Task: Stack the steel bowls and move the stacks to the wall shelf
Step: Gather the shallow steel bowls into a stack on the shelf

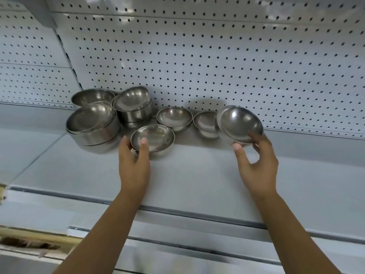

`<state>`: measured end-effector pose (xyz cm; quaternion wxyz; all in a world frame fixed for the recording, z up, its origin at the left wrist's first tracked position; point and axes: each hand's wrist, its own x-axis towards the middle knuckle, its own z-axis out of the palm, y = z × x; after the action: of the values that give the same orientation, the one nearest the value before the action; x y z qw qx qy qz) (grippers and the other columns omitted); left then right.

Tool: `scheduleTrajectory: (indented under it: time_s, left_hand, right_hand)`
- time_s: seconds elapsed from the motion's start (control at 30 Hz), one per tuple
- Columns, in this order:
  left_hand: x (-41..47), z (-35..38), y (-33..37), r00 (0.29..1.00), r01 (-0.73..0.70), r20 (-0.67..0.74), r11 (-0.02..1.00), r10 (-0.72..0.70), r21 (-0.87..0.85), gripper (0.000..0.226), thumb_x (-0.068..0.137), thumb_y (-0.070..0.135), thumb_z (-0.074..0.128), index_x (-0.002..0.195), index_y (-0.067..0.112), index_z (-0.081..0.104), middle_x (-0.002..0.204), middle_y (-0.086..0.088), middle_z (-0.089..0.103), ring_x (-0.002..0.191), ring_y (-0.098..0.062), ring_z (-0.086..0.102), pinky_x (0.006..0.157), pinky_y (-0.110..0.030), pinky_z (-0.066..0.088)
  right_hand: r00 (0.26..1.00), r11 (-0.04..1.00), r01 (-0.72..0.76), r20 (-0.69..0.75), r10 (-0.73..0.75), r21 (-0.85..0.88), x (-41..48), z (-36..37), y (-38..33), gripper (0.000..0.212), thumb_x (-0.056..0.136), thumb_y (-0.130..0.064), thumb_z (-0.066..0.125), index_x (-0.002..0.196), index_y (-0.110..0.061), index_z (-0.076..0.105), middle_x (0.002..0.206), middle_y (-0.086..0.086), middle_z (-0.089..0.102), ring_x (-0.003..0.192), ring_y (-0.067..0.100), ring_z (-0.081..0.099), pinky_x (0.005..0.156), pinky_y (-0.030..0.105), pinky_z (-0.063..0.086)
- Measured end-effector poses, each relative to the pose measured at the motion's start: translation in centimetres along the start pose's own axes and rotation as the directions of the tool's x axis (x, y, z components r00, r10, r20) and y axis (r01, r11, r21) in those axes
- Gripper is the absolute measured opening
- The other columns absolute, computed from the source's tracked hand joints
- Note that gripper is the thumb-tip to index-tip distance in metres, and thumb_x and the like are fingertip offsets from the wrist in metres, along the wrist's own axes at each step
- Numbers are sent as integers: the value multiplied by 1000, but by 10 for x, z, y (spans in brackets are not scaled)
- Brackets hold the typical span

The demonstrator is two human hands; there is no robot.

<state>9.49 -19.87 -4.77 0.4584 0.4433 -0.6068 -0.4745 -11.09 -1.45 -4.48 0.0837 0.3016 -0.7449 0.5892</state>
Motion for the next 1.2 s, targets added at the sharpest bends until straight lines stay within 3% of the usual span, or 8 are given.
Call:
scheduleTrajectory:
  time_s: [0.2,0.37,0.53,0.67,0.83,0.97,1.13,1.2]
  left_hand:
    - [-2,-2,0,997,60,-51,996,-64,-66,51,106,40,50,152,19,41,123,7,57,113,-10,55,88,-14,39]
    - [-4,-4,2,999,30,-34,998,-32,-60,31,108,40,43,125,18,58,101,6,67,102,-16,66,89,-26,50]
    - [-3,-5,1,998,25,55,998,-22,-61,45,108,46,42,144,21,51,138,4,61,130,-11,56,112,-29,42]
    - [-6,-4,2,985,14,173,999,-8,-34,53,106,49,42,155,27,40,150,14,49,131,5,48,90,4,32]
    - [-3,-4,-2,976,-7,218,997,22,-70,55,104,54,44,153,27,45,149,13,53,137,0,47,116,-26,38]
    - [-3,-4,0,967,-24,254,1000,26,-10,53,100,56,51,147,32,49,139,15,58,121,5,55,100,-17,44]
    - [-3,-6,0,947,-88,312,995,72,37,52,79,73,65,127,58,49,131,29,58,123,10,53,105,-27,45]
    - [-3,-6,1,944,-110,318,993,91,43,68,72,73,71,132,53,48,128,36,56,123,14,51,104,-22,43]
  right_hand:
    - [971,993,77,219,-95,93,-13,27,-35,53,87,-58,67,132,-31,60,132,-11,63,122,3,59,105,18,45]
    - [932,983,19,352,-83,180,-19,63,-58,54,85,-56,69,133,-35,58,133,-20,60,125,-4,54,108,14,42]
    - [931,993,54,354,-88,105,-27,91,-44,57,85,-61,73,133,-32,60,133,-11,61,130,4,53,108,15,40]
    - [929,996,53,362,-75,69,-31,93,-34,51,83,-53,78,127,-31,64,132,-10,62,131,8,53,110,34,44]
    - [905,997,27,422,-54,69,-31,92,-38,70,80,-55,81,140,-32,54,143,-16,56,135,6,49,113,34,44]
    - [882,996,-38,471,-3,78,-31,88,-38,83,77,-62,79,149,-35,46,149,-20,52,136,0,48,115,31,42]
    - [836,994,-58,549,-3,93,-29,86,-37,84,86,-55,75,157,-39,34,154,-20,48,142,-3,43,116,23,37]
    - [885,985,-95,466,16,146,-29,85,-38,73,92,-52,70,156,-34,40,152,-16,53,139,-2,48,116,24,39]
